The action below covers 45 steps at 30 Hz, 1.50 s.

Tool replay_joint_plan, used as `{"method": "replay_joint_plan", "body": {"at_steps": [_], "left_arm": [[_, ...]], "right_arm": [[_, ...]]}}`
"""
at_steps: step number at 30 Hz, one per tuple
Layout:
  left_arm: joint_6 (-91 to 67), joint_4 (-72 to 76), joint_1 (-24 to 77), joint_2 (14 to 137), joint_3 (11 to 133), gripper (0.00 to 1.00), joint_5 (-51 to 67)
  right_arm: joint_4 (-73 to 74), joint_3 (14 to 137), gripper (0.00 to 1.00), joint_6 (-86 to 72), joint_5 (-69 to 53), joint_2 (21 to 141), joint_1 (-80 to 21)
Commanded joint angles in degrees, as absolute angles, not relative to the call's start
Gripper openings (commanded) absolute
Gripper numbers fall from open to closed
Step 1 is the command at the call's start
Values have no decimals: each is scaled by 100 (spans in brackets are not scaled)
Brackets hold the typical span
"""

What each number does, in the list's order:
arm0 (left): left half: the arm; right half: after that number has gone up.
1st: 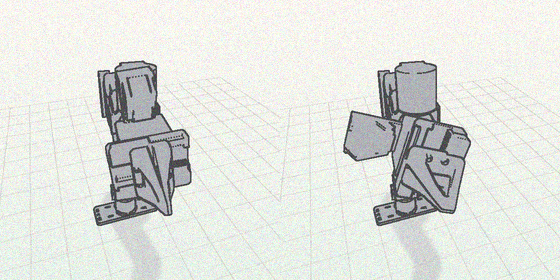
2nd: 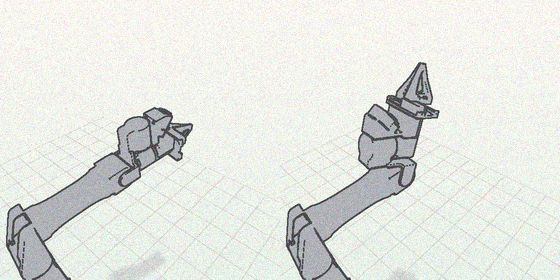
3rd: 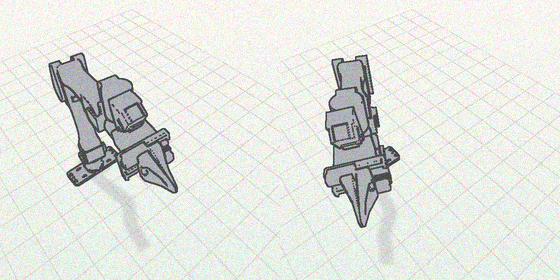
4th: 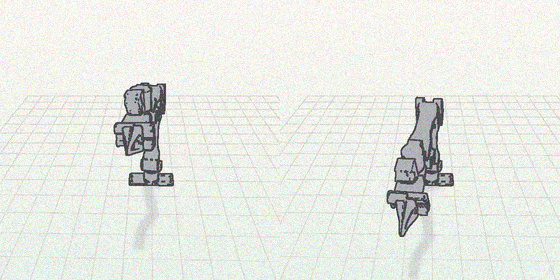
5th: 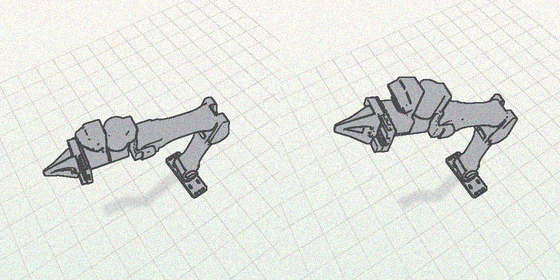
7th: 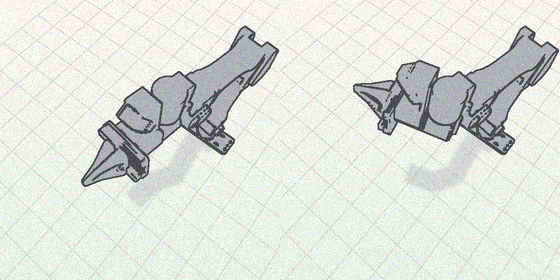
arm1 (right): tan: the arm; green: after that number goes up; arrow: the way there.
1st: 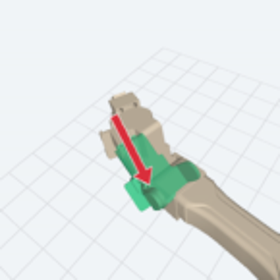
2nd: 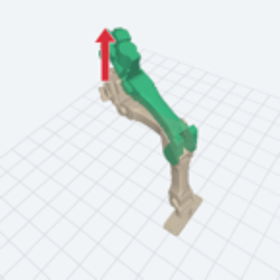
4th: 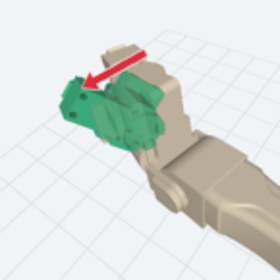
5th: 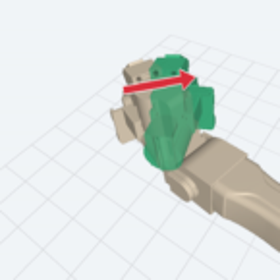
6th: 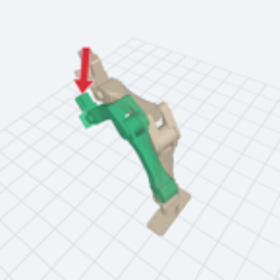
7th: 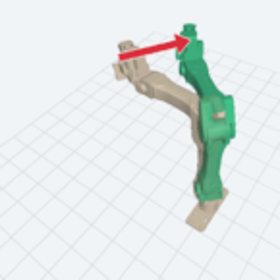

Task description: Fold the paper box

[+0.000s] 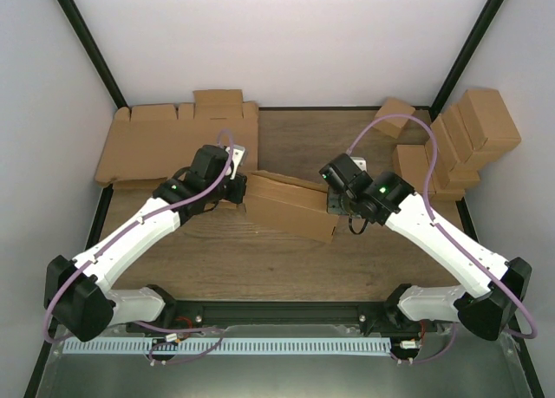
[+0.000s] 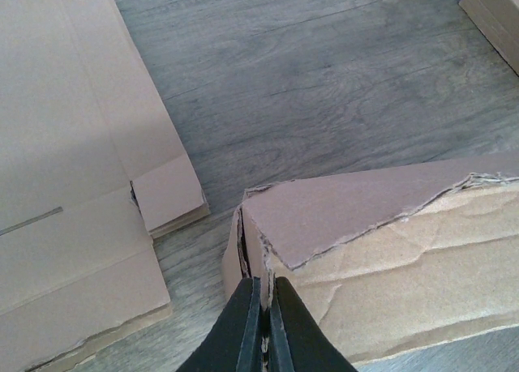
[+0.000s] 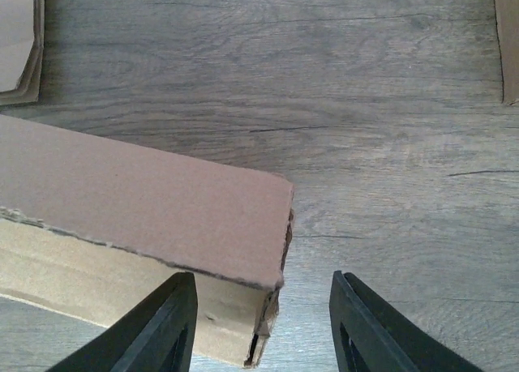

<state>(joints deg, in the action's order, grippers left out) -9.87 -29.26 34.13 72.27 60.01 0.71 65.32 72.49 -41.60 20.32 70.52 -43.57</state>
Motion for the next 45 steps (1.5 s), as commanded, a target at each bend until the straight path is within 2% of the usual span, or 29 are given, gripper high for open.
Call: {"method": "replay_joint_plan", "body": {"at_steps": [1, 14, 19, 27, 34, 38, 45], "left_arm": [[-976, -3129, 3438, 7339, 6104, 4, 224], [-968, -3137, 3437, 7346, 6113, 4, 219], [-959, -3127, 3437, 7348, 6115, 4, 245], [-948, -3151, 3437, 7354, 6128, 4, 242], [-966, -3179, 3437, 7365, 6135, 4, 246], [-971, -3185, 3437, 7359, 6143, 4, 238], [-1008, -3160, 3445, 7343, 6049, 4, 255]], "right_arm": [[6443, 7547, 48, -4031, 2222, 6979, -4278], [6141, 7269, 51, -3780, 1968, 6779, -4189], [6130, 7217, 38, -3841, 2105, 6804, -4120], [6084, 7198, 32, -3858, 2115, 6859, -4064], [6159, 7207, 15, -3882, 2033, 6855, -4061], [6283, 7163, 1, -3949, 1967, 6824, -4061], [6382, 6874, 1, -4005, 1656, 6728, -4060]]}}
